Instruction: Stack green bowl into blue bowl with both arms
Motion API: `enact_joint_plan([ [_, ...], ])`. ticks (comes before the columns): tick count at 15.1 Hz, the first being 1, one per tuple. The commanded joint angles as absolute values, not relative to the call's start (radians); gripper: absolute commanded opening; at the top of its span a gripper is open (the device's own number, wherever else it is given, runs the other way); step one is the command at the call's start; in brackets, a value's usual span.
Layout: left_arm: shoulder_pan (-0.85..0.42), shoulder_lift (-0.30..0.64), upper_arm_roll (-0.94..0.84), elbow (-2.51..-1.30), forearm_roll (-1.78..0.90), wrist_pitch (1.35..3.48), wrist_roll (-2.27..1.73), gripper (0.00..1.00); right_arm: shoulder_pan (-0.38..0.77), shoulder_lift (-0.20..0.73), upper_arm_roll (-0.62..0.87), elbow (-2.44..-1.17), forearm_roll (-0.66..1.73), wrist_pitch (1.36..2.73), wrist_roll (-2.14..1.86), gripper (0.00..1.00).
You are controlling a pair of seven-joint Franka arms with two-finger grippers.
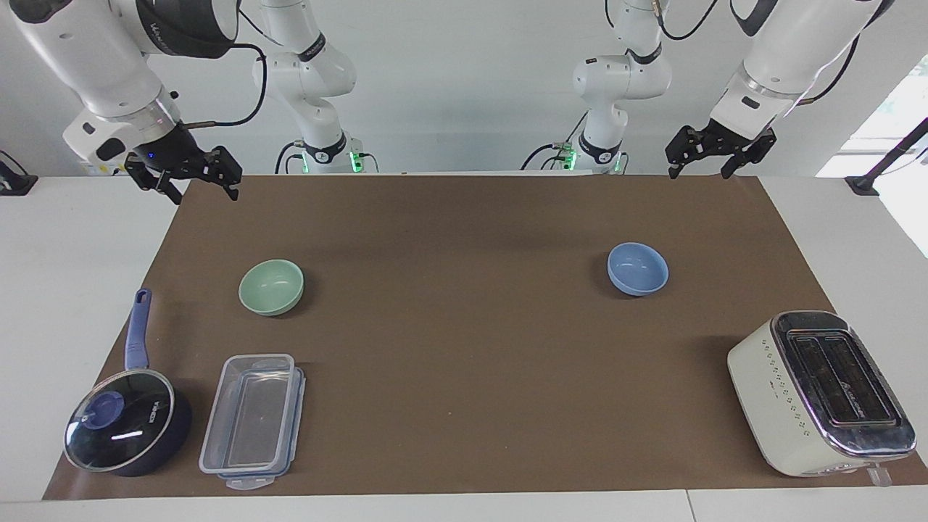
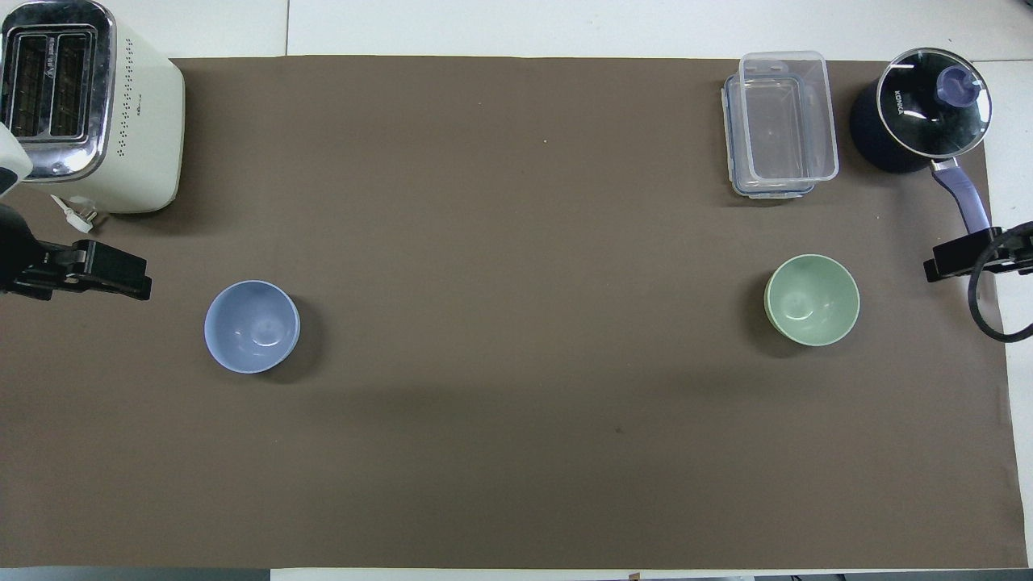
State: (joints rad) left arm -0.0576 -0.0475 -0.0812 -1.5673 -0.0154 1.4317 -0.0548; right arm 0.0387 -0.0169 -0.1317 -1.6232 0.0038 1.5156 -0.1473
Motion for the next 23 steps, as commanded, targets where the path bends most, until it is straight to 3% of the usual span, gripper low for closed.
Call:
enact_joint_plan([
  [1,-0.051,-0.071,-0.080,-1.614,-0.026,1.471,-0.060,1.00,0.038,-0.040,-0.130,-1.651,-0.017,1.545,-0.149,1.00],
  [7,-0.015,-0.133,-0.075,-1.866,-0.026,1.663,-0.048,1.00,0.040,-0.054,-0.130,-1.677,-0.017,1.558,-0.144,1.00],
  [9,0.000,-0.127,-0.074,-1.929,-0.028,1.747,-0.009,1.00,0.038,-0.054,-0.130,-1.698,-0.017,1.600,-0.146,1.00],
  [13,0.031,-0.089,-0.074,-2.089,-0.028,1.960,0.070,1.00,0.040,-0.060,-0.130,-1.856,-0.003,1.770,-0.146,1.00],
  [15,0.038,-0.049,-0.075,-2.141,-0.028,2.055,0.094,1.00,0.049,-0.069,-0.130,-1.899,-0.003,1.766,-0.143,1.00],
  [23,0.037,0.025,-0.075,-2.246,-0.026,2.250,0.175,0.77,0.061,-0.092,-0.132,-1.974,-0.003,1.799,-0.112,1.00],
])
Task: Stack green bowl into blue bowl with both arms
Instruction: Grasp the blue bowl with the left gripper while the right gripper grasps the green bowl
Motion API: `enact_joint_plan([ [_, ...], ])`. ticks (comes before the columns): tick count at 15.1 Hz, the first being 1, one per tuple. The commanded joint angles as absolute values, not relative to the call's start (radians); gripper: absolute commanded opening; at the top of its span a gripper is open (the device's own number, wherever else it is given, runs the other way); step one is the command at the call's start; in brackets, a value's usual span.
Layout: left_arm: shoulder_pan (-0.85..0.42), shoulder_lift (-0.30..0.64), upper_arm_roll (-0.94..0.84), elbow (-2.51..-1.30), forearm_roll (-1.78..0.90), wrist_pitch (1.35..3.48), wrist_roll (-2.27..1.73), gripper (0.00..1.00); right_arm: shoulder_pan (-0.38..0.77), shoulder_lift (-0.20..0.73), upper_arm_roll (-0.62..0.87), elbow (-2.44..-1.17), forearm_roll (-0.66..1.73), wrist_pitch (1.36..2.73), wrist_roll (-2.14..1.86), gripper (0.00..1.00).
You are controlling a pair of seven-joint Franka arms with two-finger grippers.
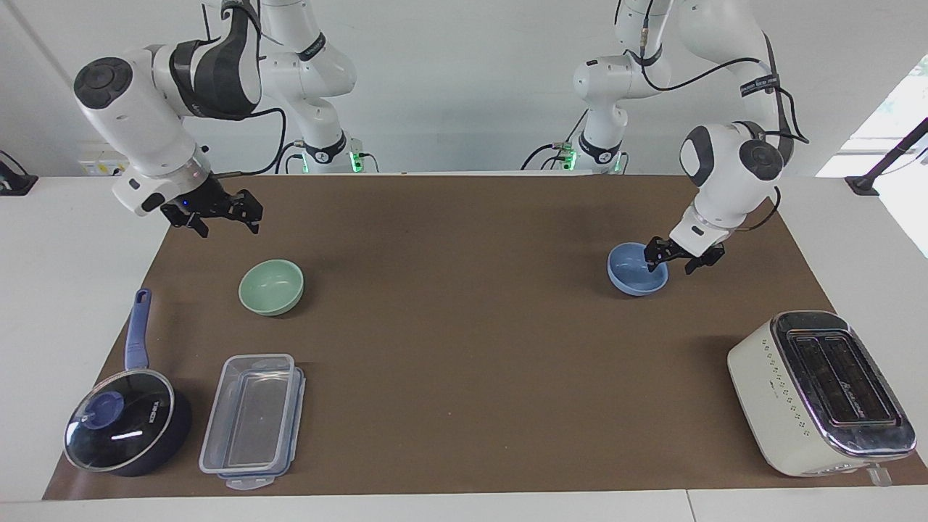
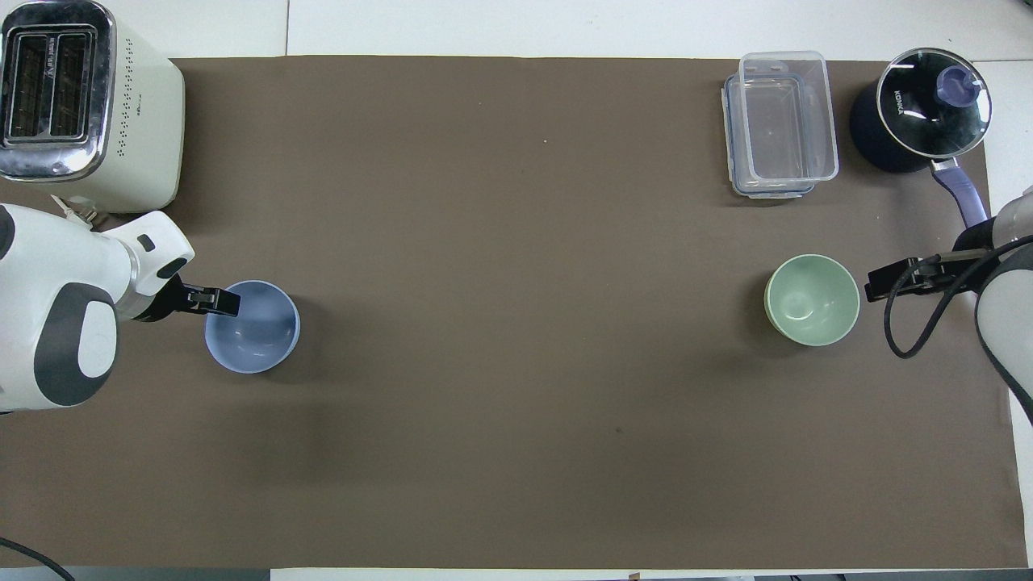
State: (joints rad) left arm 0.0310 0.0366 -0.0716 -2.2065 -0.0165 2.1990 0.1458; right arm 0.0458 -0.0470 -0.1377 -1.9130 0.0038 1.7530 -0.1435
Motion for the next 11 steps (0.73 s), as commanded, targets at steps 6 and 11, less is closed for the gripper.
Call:
enact_joint_plan([
  [6,0.044,0.038,-0.074,-2.292,-0.026,2.315,0.256,0.76,0.097,-0.089,-0.132,-2.069,-0.003,1.894,-0.078,1.00],
  [11,0.041,0.038,-0.075,-2.296,-0.026,2.303,0.258,0.17,0.115,-0.064,-0.132,-2.135,-0.005,2.057,-0.113,1.00],
])
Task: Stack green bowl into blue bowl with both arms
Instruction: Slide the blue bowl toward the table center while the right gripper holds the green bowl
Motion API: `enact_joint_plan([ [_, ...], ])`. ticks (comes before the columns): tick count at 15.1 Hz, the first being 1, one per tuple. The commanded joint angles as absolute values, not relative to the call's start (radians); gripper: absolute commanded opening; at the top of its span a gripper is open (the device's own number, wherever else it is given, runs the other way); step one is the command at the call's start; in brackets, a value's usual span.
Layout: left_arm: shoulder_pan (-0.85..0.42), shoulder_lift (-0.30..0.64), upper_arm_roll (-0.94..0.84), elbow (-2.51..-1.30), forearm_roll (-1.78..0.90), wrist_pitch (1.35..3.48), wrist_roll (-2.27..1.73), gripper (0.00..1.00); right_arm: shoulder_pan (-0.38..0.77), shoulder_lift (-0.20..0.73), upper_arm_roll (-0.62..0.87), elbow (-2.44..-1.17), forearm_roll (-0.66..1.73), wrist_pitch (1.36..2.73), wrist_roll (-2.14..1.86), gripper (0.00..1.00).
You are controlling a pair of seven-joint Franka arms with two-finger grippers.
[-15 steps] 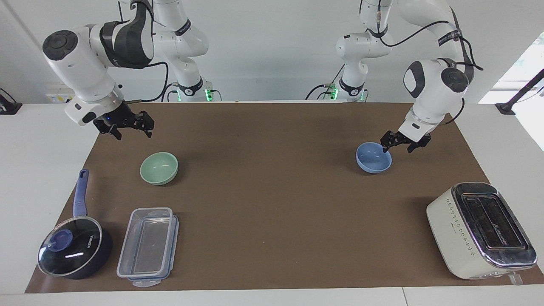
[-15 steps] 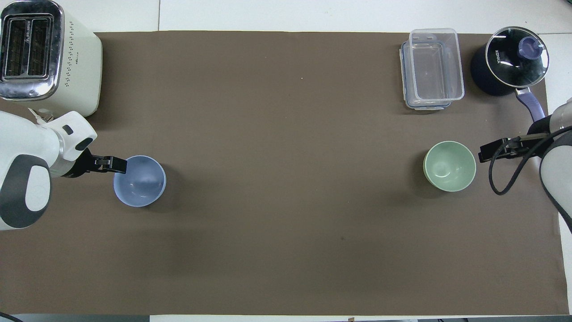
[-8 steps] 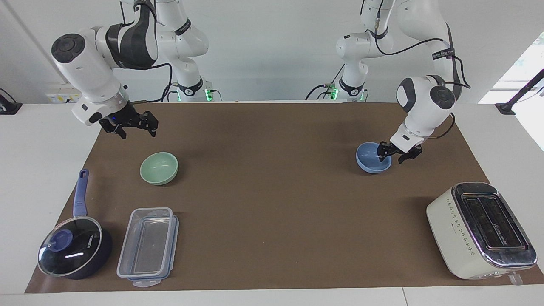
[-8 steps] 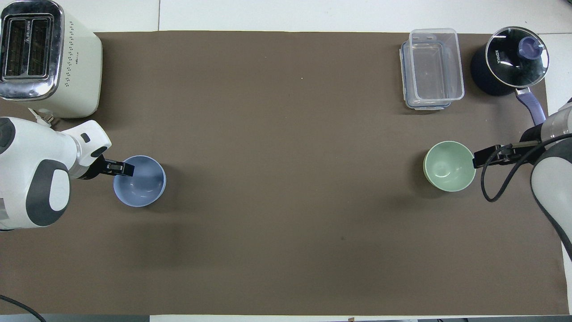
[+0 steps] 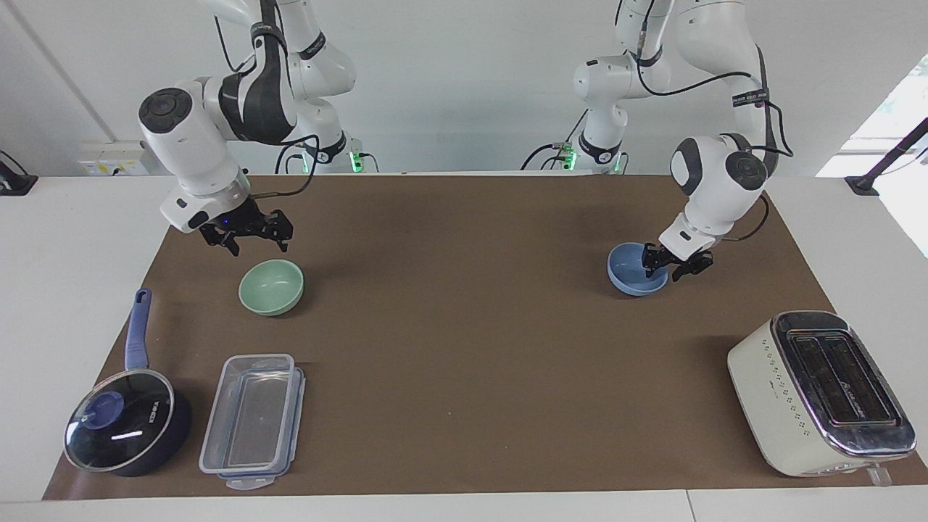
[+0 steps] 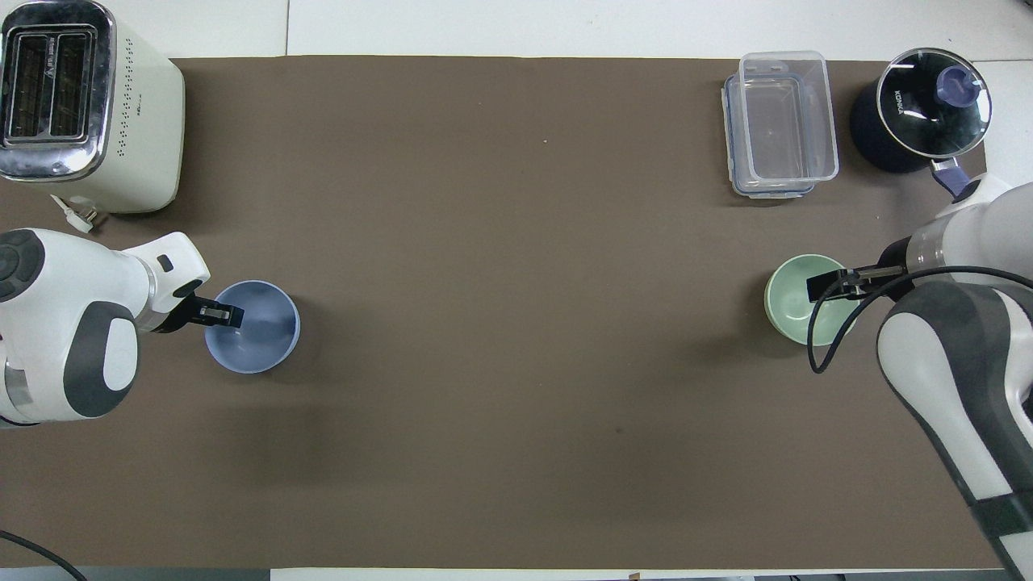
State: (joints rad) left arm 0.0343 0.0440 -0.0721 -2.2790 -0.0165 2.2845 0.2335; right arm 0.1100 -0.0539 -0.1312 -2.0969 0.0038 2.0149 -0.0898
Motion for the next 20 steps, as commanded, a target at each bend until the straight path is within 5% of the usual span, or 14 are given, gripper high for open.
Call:
enact_joint_plan([
  [1,0.040,0.038,-0.074,-2.296,-0.026,2.303,0.264,0.00,0.114,-0.063,-0.132,-2.137,-0.005,2.065,-0.127,1.00],
  [5,0.045,0.054,-0.075,-2.255,-0.026,2.295,0.293,0.00,0.095,-0.009,-0.132,-2.135,-0.005,2.175,-0.184,1.00],
  [11,-0.127,0.189,-0.084,-1.833,-0.029,1.956,0.105,0.00,0.066,-0.005,-0.132,-2.123,-0.002,2.157,-0.186,1.00],
  [20,-0.523,0.179,-0.086,-1.991,-0.069,2.130,-0.225,0.00,0.077,0.044,-0.132,-2.181,-0.002,2.273,-0.311,1.00],
])
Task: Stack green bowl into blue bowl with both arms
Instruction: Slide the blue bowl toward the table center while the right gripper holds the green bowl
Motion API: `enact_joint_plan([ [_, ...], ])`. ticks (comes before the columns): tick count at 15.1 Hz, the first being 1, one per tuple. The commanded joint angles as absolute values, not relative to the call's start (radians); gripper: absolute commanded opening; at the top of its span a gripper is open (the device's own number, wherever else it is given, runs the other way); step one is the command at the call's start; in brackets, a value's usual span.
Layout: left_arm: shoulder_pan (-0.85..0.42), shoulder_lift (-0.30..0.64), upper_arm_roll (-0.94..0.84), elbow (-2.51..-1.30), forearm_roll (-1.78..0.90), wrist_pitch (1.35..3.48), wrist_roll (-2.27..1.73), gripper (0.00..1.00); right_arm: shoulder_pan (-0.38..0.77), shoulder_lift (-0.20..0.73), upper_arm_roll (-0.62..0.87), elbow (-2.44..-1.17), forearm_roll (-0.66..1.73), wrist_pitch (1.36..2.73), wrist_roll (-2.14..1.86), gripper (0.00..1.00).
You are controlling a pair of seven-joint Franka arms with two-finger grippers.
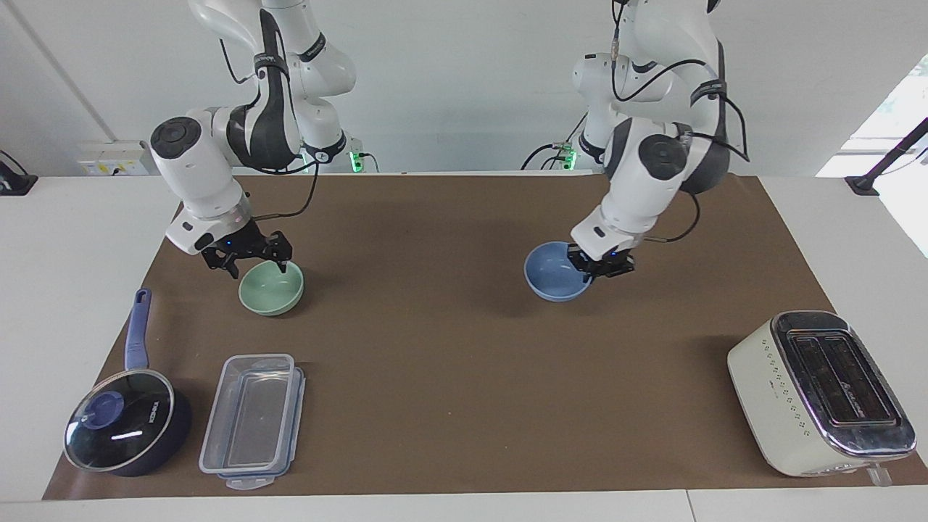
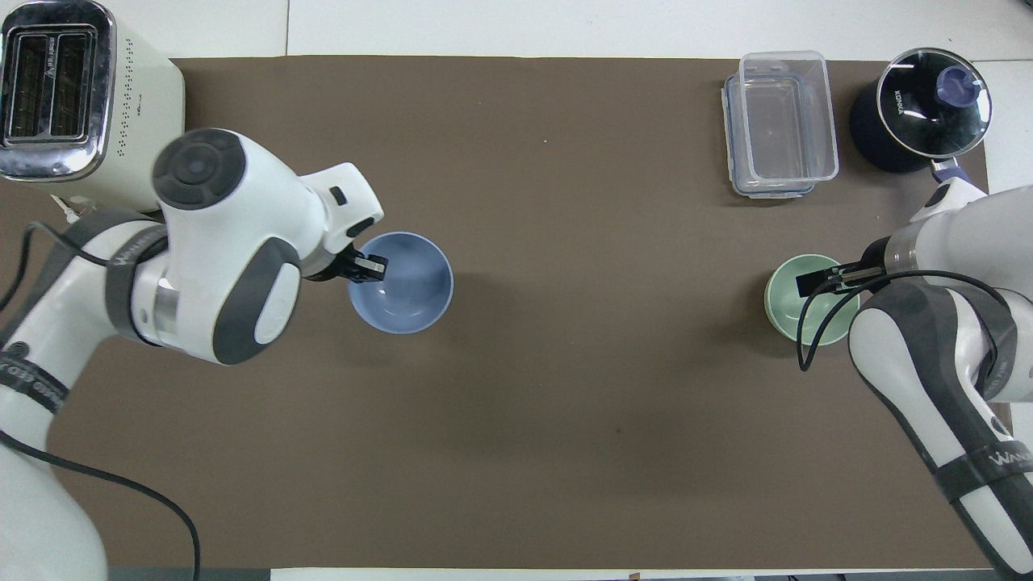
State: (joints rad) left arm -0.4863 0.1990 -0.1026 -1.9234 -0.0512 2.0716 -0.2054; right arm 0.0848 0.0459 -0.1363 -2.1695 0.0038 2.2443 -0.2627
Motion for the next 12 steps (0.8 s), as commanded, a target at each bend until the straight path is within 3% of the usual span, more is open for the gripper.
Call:
enact_joint_plan([
  [1,-0.544,0.183,-0.084,-2.008,-0.080,2.158,-0.244,0.00,0.071,0.044,-0.132,-2.184,-0.002,2.272,-0.331,1.00],
  [12,-0.580,0.209,-0.084,-2.046,-0.098,2.258,-0.268,0.00,-0.011,0.112,-0.132,-2.216,0.035,2.360,-0.448,0.99],
])
